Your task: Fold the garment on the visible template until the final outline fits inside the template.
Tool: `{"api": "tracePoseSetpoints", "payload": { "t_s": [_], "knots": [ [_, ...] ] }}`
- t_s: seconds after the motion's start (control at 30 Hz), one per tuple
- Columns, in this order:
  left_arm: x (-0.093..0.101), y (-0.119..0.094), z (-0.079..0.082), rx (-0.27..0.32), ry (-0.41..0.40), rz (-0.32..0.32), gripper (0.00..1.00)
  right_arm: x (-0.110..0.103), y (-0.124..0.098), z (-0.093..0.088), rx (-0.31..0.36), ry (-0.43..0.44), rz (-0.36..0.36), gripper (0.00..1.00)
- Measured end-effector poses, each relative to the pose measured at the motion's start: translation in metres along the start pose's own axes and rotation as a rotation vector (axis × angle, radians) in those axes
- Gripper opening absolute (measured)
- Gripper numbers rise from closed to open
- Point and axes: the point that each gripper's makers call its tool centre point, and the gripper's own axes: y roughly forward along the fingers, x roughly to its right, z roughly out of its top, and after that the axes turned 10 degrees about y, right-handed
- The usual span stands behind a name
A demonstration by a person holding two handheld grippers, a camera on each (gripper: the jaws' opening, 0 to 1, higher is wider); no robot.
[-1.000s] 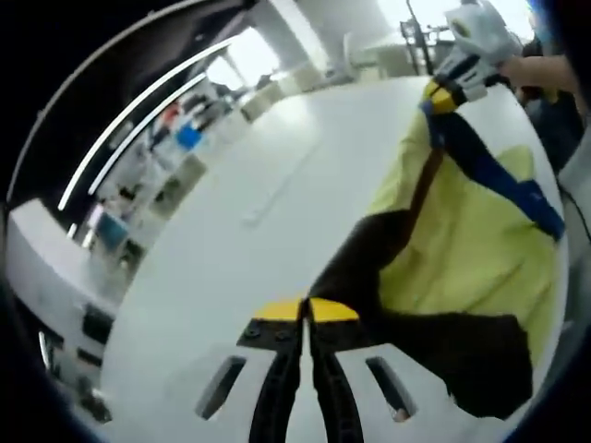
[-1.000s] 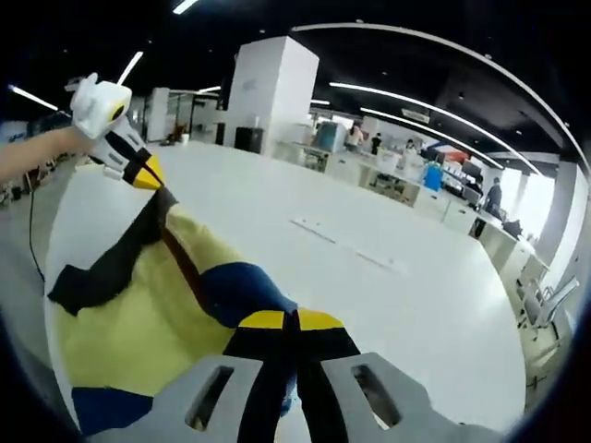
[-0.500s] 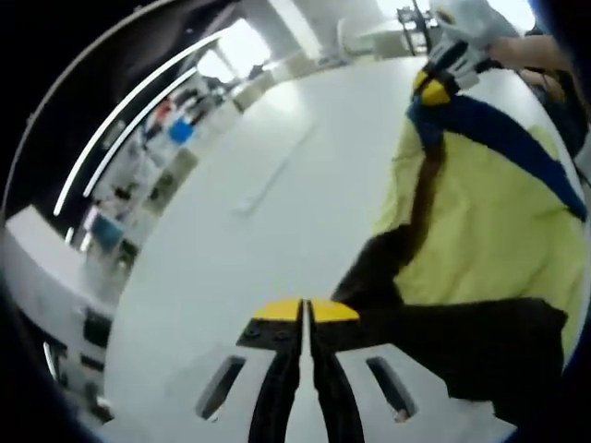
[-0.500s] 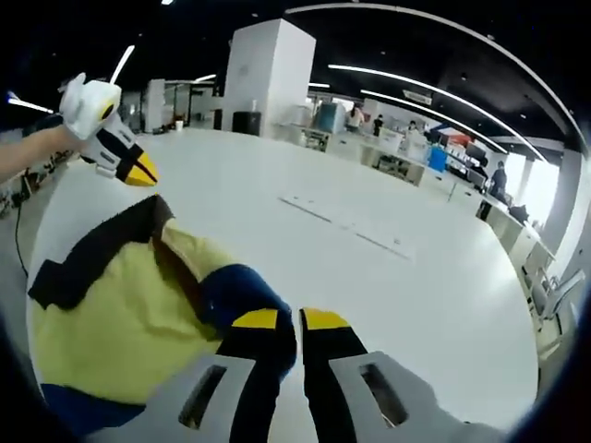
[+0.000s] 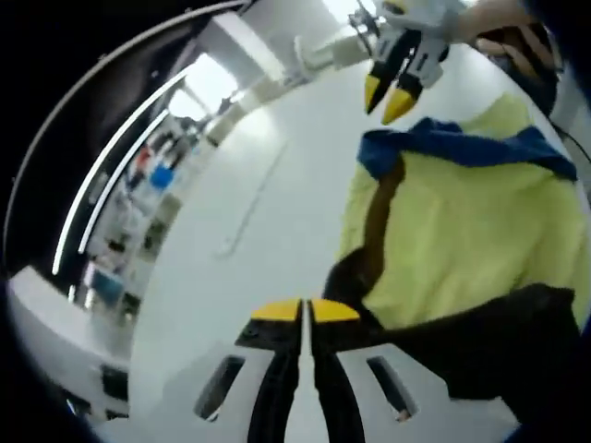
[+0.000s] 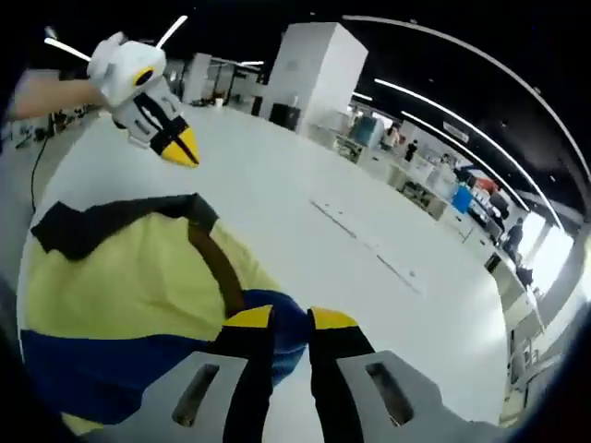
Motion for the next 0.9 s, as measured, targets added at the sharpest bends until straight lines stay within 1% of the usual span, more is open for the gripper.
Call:
{"api": "tracePoseSetpoints", "payload": {
  "t_s": [0.03,0.07,0.1,0.13,0.17,0.23,0.3,0.33,0.37,0.4,0.43,0.47,0.5,0.53,0.57,0.6,0.63,0.67,0.7,0.77,0.8,0.83,0.87,0.9],
  "knots": [
    [0.006,0.004,0.000,-0.001,-0.004,-0.010,0.02,-0.010,0.002,-0.003,-0.013,-0.040,0.034,0.16],
    [0.011,0.007,0.000,0.004,0.016,-0.024,0.04,-0.014,0.003,-0.006,-0.028,-0.059,0.043,0.17],
    [0.017,0.011,0.000,0.009,0.103,-0.045,0.07,-0.018,0.005,-0.008,-0.042,-0.122,0.054,0.16],
    [0.019,0.013,-0.002,0.001,0.159,-0.043,0.08,-0.018,0.007,-0.012,-0.056,-0.193,0.057,0.16],
    [0.024,0.016,-0.006,-0.015,0.214,-0.057,0.09,-0.019,0.009,-0.017,-0.084,-0.268,0.055,0.16],
    [0.027,0.020,-0.004,0.015,0.274,-0.062,0.10,-0.024,0.013,-0.019,-0.084,-0.366,0.074,0.16],
    [0.029,0.023,-0.005,0.035,0.330,-0.074,0.12,-0.026,0.016,-0.021,-0.092,-0.419,0.085,0.16],
    [0.027,0.025,-0.007,0.030,0.383,-0.062,0.13,-0.026,0.018,-0.023,-0.101,-0.472,0.087,0.17],
    [0.028,0.027,-0.008,0.038,0.445,-0.068,0.13,-0.025,0.020,-0.024,-0.109,-0.521,0.083,0.17],
    [0.030,0.029,-0.011,0.031,0.507,-0.078,0.13,-0.022,0.021,-0.026,-0.121,-0.570,0.070,0.17],
    [0.031,0.029,-0.013,0.028,0.516,-0.086,0.13,-0.022,0.022,-0.026,-0.121,-0.582,0.071,0.16],
    [0.032,0.030,-0.012,0.042,0.526,-0.087,0.14,-0.024,0.023,-0.026,-0.110,-0.581,0.077,0.16],
    [0.034,0.030,-0.010,0.056,0.551,-0.094,0.14,-0.024,0.023,-0.025,-0.104,-0.590,0.074,0.15],
    [0.033,0.031,-0.012,0.050,0.602,-0.082,0.14,-0.024,0.023,-0.024,-0.101,-0.599,0.072,0.14],
    [0.033,0.032,-0.014,0.039,0.625,-0.080,0.13,-0.025,0.025,-0.023,-0.099,-0.639,0.079,0.14],
    [0.034,0.034,-0.013,0.055,0.665,-0.073,0.13,-0.024,0.026,-0.024,-0.107,-0.681,0.076,0.14],
    [0.033,0.036,-0.012,0.061,0.667,-0.063,0.13,-0.023,0.028,-0.026,-0.119,-0.723,0.075,0.13],
    [0.034,0.037,-0.013,0.061,0.664,-0.065,0.12,-0.022,0.029,-0.028,-0.125,-0.745,0.071,0.12],
    [0.035,0.038,-0.010,0.071,0.684,-0.058,0.12,-0.023,0.031,-0.028,-0.113,-0.746,0.073,0.11],
    [0.034,0.040,-0.009,0.081,0.694,-0.048,0.10,-0.022,0.033,-0.026,-0.107,-0.740,0.075,0.10],
    [0.035,0.041,-0.009,0.080,0.701,-0.050,0.06,-0.021,0.034,-0.026,-0.105,-0.749,0.072,0.09],
    [0.035,0.042,-0.010,0.077,0.711,-0.051,0.02,-0.018,0.036,-0.028,-0.123,-0.813,0.070,0.07],
    [0.035,0.043,-0.011,0.074,0.719,-0.054,0.00,-0.017,0.036,-0.030,-0.135,-0.846,0.071,0.04],
    [0.033,0.043,-0.012,0.060,0.759,-0.046,0.00,-0.018,0.037,-0.030,-0.134,-0.901,0.073,0.02]
  ]
}}
